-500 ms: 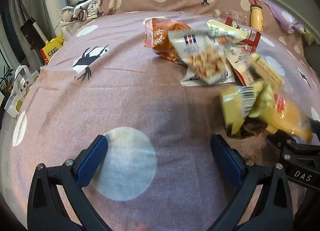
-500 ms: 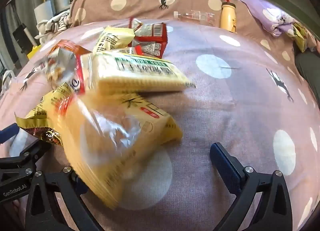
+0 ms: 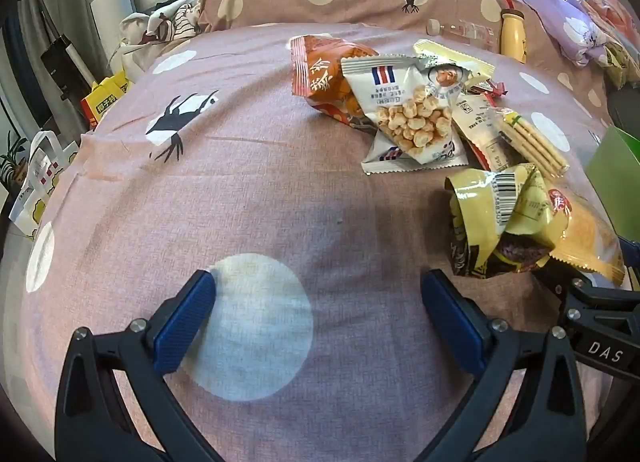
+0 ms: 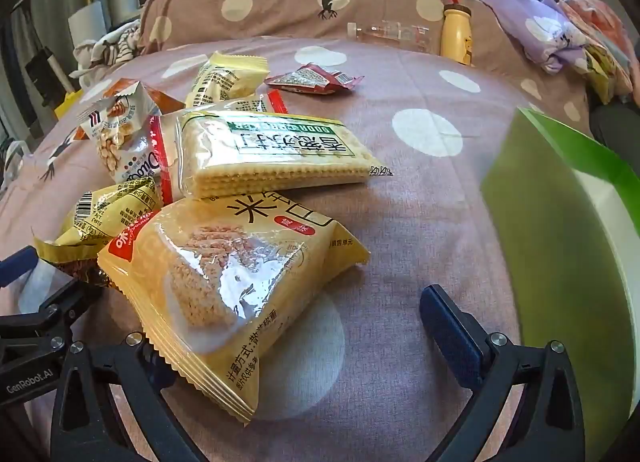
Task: Organize snacks
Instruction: 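Move the right tool toward the yellow rice-cracker bag in the snack pile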
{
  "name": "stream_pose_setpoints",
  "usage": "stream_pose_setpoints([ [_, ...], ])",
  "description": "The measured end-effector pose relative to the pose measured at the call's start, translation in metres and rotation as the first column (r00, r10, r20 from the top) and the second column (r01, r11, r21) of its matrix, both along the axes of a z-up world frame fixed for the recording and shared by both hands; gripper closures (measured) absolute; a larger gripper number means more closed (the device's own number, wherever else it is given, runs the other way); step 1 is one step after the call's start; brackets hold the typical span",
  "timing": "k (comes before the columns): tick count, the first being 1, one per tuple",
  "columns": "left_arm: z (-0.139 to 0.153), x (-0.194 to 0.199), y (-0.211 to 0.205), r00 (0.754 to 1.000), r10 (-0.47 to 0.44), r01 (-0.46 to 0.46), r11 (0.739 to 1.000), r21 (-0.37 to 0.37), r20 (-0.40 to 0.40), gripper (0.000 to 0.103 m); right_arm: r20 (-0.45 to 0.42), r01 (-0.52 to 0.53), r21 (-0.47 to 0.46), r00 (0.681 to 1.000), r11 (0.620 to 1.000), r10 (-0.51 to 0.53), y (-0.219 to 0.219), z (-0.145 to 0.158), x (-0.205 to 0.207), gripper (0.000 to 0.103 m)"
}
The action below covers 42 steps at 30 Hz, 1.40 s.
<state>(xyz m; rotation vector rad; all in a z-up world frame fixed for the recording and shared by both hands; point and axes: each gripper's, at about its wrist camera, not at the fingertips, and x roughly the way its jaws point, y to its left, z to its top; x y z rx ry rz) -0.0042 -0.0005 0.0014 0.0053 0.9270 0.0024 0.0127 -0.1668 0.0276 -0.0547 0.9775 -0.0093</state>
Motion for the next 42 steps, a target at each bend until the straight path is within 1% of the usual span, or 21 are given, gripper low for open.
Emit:
stream_pose_setpoints([
  [40,-0.0009,0.0007,0.0,1.0,-0.001,0.001,1.0,0.002,0.002,0.0,0.0,-0.005,0.007,1.0,1.0,0.005,-0.0017,0.0006,-0.0018,0.0],
  [42,-0.0009,0.0006,0.0,1.0,-0.001,0.001,1.0,0.002,0.001,0.0,-0.011,-0.006,0.008,1.0,1.0,0.006,-0.0018,0.0013,-0.001,0.0],
])
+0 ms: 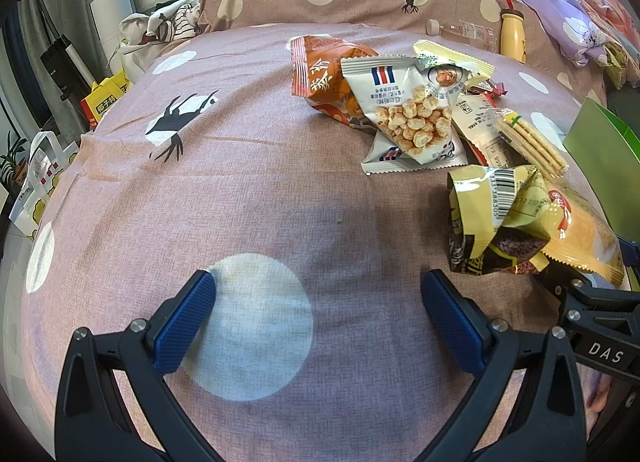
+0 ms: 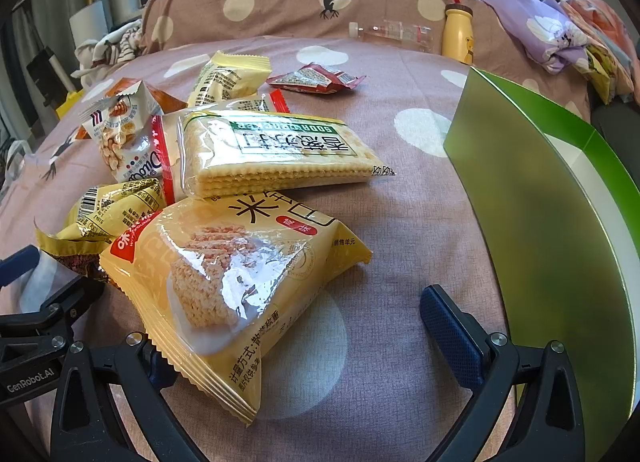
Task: Organize snacks
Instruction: 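Move the right tool toward the yellow rice-cracker bag in the snack pile, then grasp the yellow rice-cracker bag with the right tool and lift it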
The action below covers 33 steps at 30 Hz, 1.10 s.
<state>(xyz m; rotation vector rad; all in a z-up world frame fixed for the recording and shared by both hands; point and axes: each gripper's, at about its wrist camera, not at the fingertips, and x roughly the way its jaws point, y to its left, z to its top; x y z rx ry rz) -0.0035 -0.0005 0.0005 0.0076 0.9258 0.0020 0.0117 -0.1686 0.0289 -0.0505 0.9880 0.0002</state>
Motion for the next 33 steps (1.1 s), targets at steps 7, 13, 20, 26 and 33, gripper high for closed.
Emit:
stream_pose_setpoints([
  [7,0.0,0.003,0.002,1.0,0.0,0.0,1.0,-0.003,0.0,0.0,-0.075,-0.035,0.137,0.996,0.99,0.045,-0.011,0.016,-0.009,0.001],
  [13,0.003,0.006,0.0,1.0,-0.001,0.001,1.0,-0.004,-0.012,0.0,0.018,0.017,0.34,1.0,0.94,-0.025,-0.03,0.059,-0.028,0.001],
  [20,0.05,-0.02,0.014,1.0,0.022,-0.021,0.985,-0.171,0.005,0.012,-0.134,0.147,0.488,0.987,0.861,-0.092,-0.039,0.048,-0.007,0.001],
  [26,0.09,-0.034,-0.023,0.967,-0.225,0.255,0.866,-0.431,0.12,0.018,-0.125,0.155,0.469,0.986,0.87,-0.108,-0.037,0.048,0.002,0.017],
  [33,0.067,-0.009,-0.064,0.956,-0.293,0.262,0.883,-0.388,-0.021,0.049,-0.182,0.218,0.53,0.973,0.819,-0.141,-0.053,0.034,0.005,0.043],
])
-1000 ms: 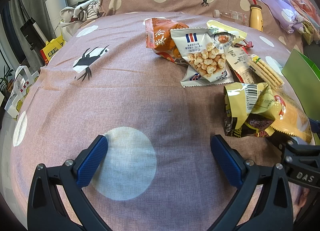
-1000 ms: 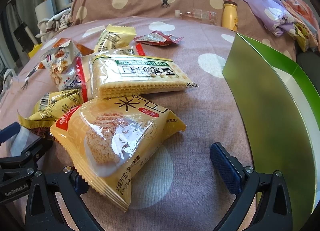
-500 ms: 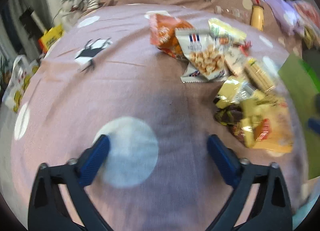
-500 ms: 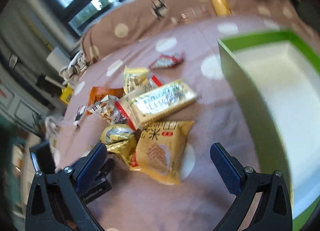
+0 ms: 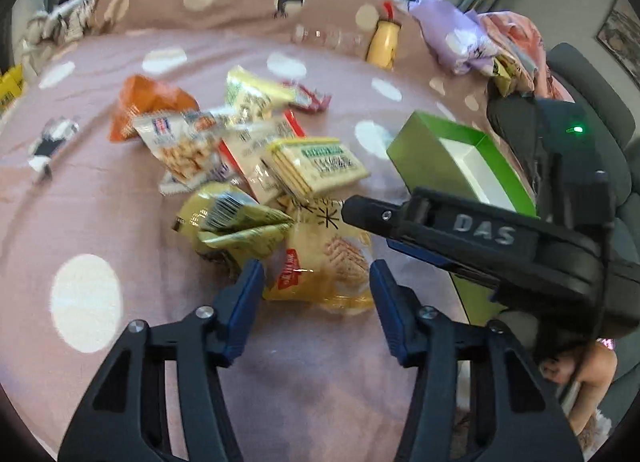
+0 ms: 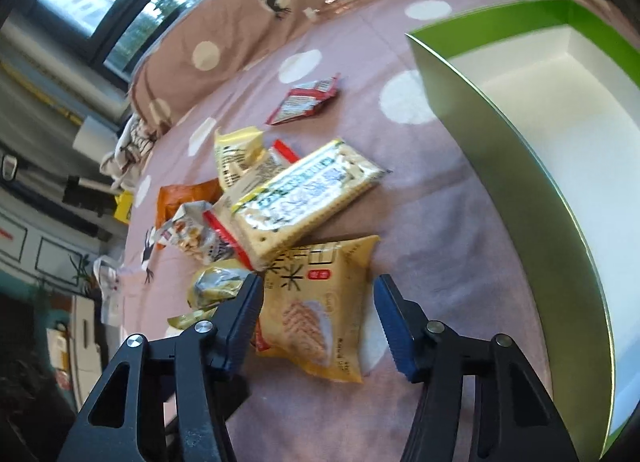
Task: Organize snacks
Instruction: 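Grasp the yellow rice-cracker bag with the right tool and lift it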
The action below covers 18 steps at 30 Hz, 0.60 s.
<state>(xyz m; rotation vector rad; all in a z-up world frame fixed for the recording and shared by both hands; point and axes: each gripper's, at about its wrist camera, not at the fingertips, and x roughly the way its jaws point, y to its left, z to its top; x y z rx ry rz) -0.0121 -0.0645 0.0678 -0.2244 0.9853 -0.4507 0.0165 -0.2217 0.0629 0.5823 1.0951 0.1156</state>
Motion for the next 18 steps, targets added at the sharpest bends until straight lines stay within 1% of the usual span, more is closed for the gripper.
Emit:
stream_pose_setpoints([
  [2,-0.008,0.007,-0.001,1.0,-0.001,0.001,1.0,-0.004,-0.024,0.049,-0.001,-0.012,0.005,1.0,1.0,0.012,0.001,-0.001,0.001,0.043],
  [4,-0.012,0.013,-0.002,0.999,0.0,0.0,1.0,0.01,-0.045,0.049,-0.017,-0.02,-0.005,1.0,1.0,0.02,0.003,-0.004,0.003,0.043],
  [7,-0.02,0.018,-0.003,0.998,0.011,-0.01,1.0,0.017,-0.067,0.049,-0.036,-0.031,0.008,0.999,0.999,0.032,0.007,-0.01,0.008,0.043],
  [9,-0.025,0.022,-0.003,0.997,0.0,0.001,1.0,0.007,-0.078,0.049,-0.051,-0.036,0.004,0.998,0.999,0.036,0.01,-0.016,0.011,0.043],
  [10,-0.026,0.024,-0.005,0.997,-0.01,0.011,1.0,0.016,-0.08,0.049,-0.055,-0.032,0.0,0.998,0.999,0.032,0.009,-0.017,0.012,0.044],
  [12,-0.028,0.027,-0.01,0.997,-0.025,0.026,0.999,0.022,-0.075,0.049,-0.07,-0.024,-0.001,0.997,1.0,0.024,0.007,-0.023,0.015,0.054],
  [13,-0.028,0.025,-0.011,0.997,-0.043,0.044,0.999,0.006,-0.071,0.051,-0.068,-0.018,0.018,0.997,1.0,0.02,0.006,-0.024,0.015,0.054],
  [14,-0.028,0.025,-0.013,0.995,-0.064,0.063,0.998,-0.018,-0.076,0.058,-0.064,-0.019,0.033,0.998,0.999,0.021,0.005,-0.024,0.014,0.055],
  [15,-0.027,0.022,-0.016,0.995,-0.066,0.065,0.998,-0.009,-0.071,0.059,-0.058,-0.018,0.029,0.998,0.999,0.02,0.005,-0.022,0.012,0.055],
  [17,-0.022,0.018,-0.021,0.997,-0.068,0.069,0.997,0.019,-0.031,0.065,-0.036,-0.017,-0.008,0.999,1.0,0.017,0.007,-0.014,0.007,0.055],
  [18,-0.017,0.015,-0.023,0.998,-0.068,0.068,0.997,0.024,-0.012,0.067,-0.015,-0.014,-0.024,1.0,1.0,0.013,0.007,-0.007,0.003,0.055],
])
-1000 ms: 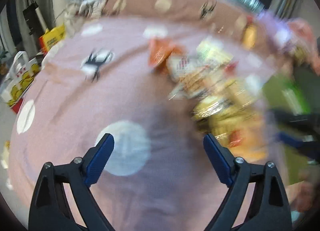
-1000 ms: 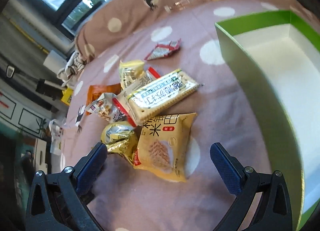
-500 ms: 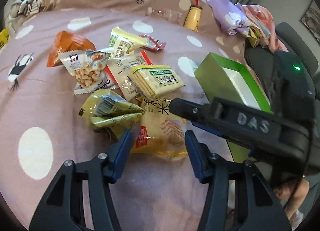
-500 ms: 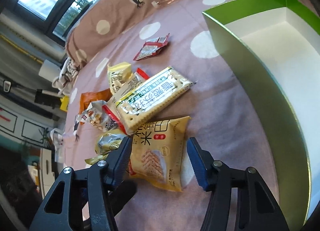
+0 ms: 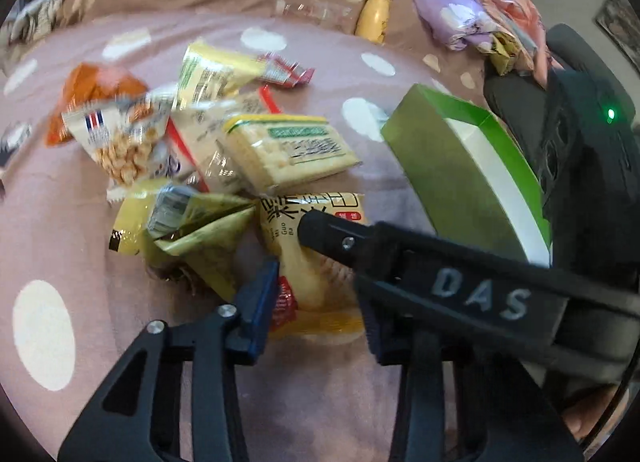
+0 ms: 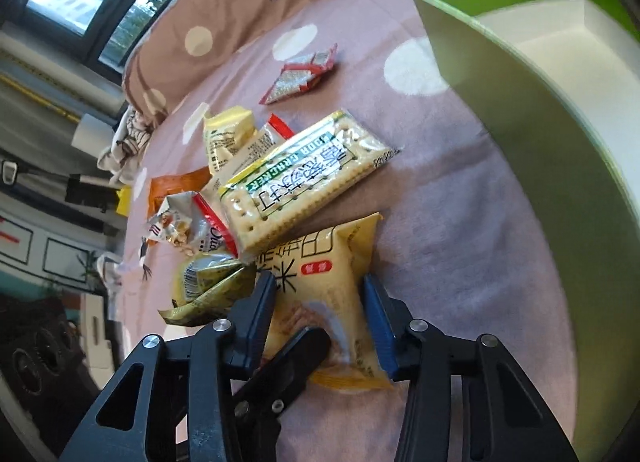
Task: Organize snacks
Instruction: 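Grasp the yellow rice-cracker bag with the right tool and lift it, then carry the rice-cracker bag into the green box and open the right tool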
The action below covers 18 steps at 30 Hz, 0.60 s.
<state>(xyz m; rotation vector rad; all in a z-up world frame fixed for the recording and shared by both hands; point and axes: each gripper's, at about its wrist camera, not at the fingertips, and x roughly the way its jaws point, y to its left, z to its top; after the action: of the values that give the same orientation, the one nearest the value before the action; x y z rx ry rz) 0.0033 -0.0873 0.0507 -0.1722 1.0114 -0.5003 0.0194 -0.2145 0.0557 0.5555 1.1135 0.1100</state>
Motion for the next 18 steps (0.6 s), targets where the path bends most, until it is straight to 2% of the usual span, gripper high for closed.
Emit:
stream_pose_setpoints([
  [3,0.023,-0.015,-0.003,0.995,0.002,-0.004,1.0,0.01,0.1,0.068,0.08,0.011,0.017,0.997,1.0,-0.012,-0.004,0.023,-0.012,0.055],
  [7,0.059,-0.037,-0.006,0.97,-0.01,0.015,1.0,-0.016,0.243,0.069,0.223,0.032,0.009,0.974,0.999,-0.033,-0.013,0.063,-0.033,0.055],
  [12,0.082,-0.044,-0.026,0.943,-0.069,0.093,0.994,-0.058,0.326,0.069,0.341,0.12,-0.02,0.934,0.993,-0.106,-0.035,0.098,-0.057,0.055],
  [14,0.087,-0.044,-0.043,0.93,-0.112,0.144,0.987,-0.067,0.351,0.069,0.362,0.162,-0.028,0.921,0.986,-0.14,-0.047,0.105,-0.064,0.055],
  [18,0.089,-0.039,-0.074,0.917,-0.199,0.235,0.97,-0.066,0.345,0.069,0.37,0.26,-0.03,0.9,0.965,-0.23,-0.075,0.108,-0.072,0.055],
])
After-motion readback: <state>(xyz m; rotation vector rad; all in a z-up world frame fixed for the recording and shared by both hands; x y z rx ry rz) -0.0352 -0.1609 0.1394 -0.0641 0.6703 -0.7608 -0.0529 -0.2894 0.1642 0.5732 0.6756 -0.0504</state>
